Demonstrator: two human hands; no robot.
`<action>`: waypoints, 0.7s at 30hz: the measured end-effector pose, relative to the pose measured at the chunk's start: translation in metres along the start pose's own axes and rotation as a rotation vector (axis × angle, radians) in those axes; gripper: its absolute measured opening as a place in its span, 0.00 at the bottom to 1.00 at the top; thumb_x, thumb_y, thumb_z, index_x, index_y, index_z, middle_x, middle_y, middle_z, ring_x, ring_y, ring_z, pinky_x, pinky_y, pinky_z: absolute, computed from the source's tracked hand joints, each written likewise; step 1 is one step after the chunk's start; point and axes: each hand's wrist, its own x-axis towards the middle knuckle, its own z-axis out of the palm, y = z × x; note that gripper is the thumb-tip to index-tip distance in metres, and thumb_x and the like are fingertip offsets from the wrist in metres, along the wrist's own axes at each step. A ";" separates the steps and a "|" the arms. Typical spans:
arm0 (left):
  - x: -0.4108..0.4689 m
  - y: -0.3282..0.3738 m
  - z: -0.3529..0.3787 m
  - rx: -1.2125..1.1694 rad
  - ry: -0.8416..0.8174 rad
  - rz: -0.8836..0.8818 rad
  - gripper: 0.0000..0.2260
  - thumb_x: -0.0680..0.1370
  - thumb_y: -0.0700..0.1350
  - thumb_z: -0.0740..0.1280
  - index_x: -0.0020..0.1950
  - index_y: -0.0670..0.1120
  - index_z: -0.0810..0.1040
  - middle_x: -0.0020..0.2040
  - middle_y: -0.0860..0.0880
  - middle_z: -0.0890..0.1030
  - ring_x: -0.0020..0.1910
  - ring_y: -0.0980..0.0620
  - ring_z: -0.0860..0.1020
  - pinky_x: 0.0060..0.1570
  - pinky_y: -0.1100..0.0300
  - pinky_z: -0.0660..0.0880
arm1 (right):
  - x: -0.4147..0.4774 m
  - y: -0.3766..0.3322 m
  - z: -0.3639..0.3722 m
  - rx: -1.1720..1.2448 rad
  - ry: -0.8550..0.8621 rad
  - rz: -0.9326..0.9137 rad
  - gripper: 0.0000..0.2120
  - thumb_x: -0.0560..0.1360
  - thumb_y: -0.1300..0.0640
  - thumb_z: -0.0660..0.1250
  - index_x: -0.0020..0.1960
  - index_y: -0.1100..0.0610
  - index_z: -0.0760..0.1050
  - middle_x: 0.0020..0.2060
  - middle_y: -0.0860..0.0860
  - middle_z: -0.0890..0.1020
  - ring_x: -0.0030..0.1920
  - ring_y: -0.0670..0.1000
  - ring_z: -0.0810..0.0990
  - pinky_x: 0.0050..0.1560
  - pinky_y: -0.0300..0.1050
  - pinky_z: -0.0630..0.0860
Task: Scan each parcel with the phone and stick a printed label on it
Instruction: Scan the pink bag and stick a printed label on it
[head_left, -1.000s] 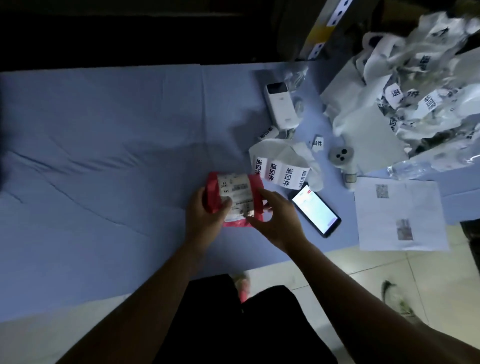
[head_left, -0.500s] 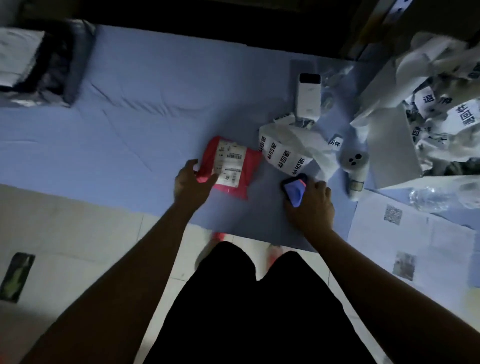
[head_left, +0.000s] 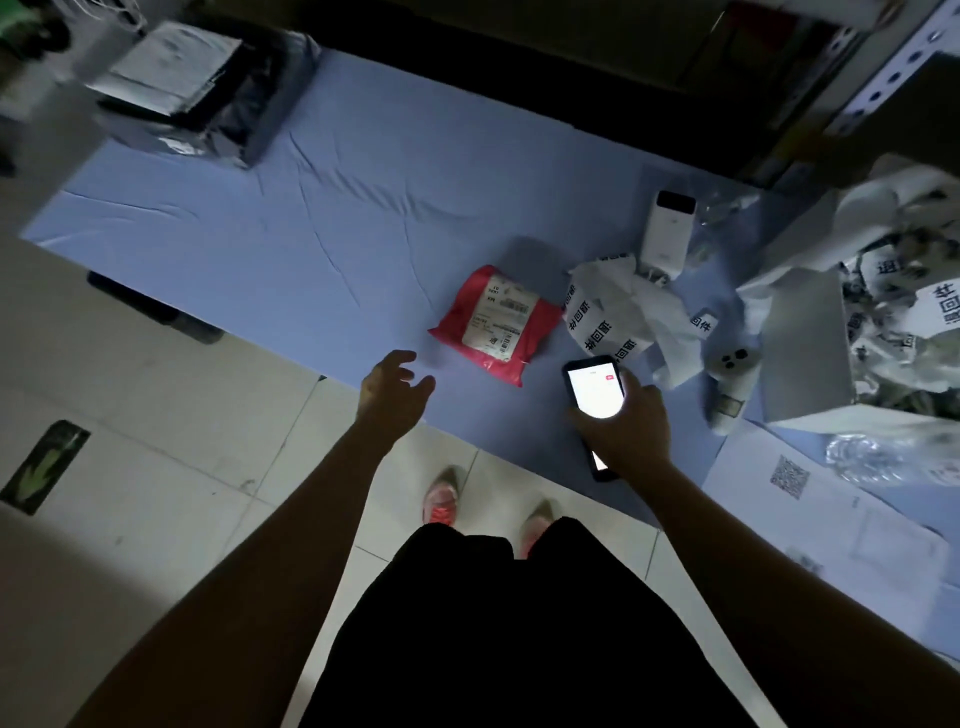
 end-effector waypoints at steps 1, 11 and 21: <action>0.004 0.001 0.000 -0.003 -0.002 0.009 0.19 0.76 0.47 0.72 0.66 0.49 0.77 0.53 0.48 0.81 0.54 0.49 0.80 0.57 0.51 0.79 | -0.001 -0.009 -0.002 0.015 -0.013 -0.012 0.32 0.65 0.43 0.75 0.66 0.50 0.72 0.51 0.53 0.76 0.54 0.57 0.80 0.52 0.49 0.77; 0.075 0.035 0.010 -0.155 -0.102 0.060 0.12 0.76 0.56 0.72 0.40 0.50 0.79 0.34 0.55 0.79 0.34 0.53 0.76 0.32 0.63 0.67 | -0.012 -0.072 -0.031 -0.327 -0.066 -0.075 0.41 0.64 0.38 0.78 0.73 0.45 0.68 0.59 0.51 0.82 0.58 0.56 0.80 0.57 0.57 0.79; 0.106 0.054 0.029 -0.312 -0.280 0.085 0.05 0.73 0.41 0.75 0.41 0.39 0.84 0.36 0.44 0.83 0.35 0.46 0.81 0.34 0.54 0.77 | -0.020 -0.093 -0.048 -0.531 -0.010 -0.051 0.43 0.63 0.36 0.79 0.74 0.45 0.69 0.62 0.50 0.81 0.63 0.54 0.78 0.51 0.48 0.73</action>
